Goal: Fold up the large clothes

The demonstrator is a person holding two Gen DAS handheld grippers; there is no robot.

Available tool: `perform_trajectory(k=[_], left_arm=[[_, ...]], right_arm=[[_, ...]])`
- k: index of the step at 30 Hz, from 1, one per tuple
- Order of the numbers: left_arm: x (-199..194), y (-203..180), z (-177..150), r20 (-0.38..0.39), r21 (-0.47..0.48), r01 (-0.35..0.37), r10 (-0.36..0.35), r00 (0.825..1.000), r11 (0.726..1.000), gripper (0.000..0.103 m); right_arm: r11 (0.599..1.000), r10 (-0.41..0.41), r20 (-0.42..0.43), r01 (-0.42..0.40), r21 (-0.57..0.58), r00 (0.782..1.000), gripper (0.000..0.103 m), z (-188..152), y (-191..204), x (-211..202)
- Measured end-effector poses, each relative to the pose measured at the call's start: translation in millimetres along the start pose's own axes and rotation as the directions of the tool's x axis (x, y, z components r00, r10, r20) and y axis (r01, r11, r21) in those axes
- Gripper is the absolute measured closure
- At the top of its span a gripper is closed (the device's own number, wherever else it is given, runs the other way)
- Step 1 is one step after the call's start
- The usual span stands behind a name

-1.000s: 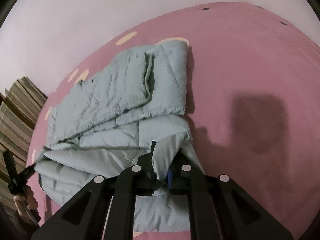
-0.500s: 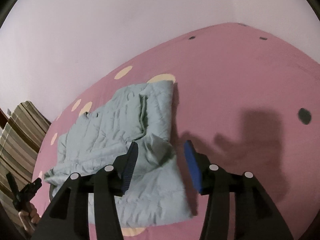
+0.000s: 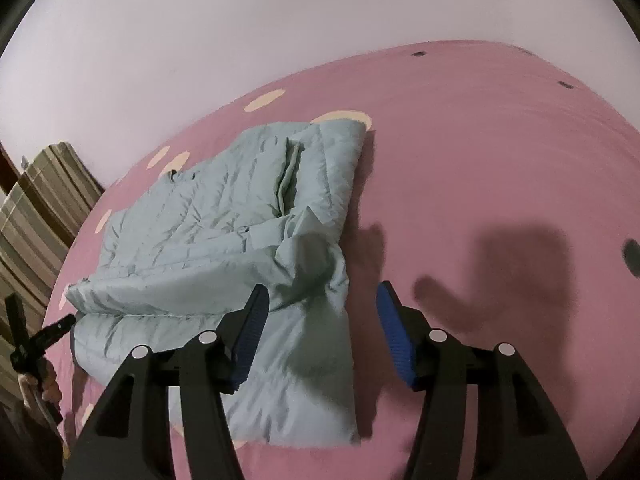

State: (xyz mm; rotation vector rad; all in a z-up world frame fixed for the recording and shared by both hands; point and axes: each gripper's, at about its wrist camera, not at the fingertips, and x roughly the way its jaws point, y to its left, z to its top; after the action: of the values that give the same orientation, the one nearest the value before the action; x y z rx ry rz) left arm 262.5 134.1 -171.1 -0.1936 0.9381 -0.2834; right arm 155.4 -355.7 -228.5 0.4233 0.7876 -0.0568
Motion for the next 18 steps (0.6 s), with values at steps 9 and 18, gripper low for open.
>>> perform_trajectory(k=[9, 18], left_arm=[[29, -5, 20, -0.038, 0.049, 0.032, -0.030, 0.999, 0.998, 0.041], [43, -18, 30, -0.055, 0.098, 0.075, -0.069, 0.996, 0.992, 0.061]], right_arm=[[0.997, 0.074, -0.048, -0.075, -0.022, 0.996, 0.047, 22, -4, 33], [0.991, 0.078, -0.094, -0.087, -0.102, 0.993, 0.058, 24, 11, 54]])
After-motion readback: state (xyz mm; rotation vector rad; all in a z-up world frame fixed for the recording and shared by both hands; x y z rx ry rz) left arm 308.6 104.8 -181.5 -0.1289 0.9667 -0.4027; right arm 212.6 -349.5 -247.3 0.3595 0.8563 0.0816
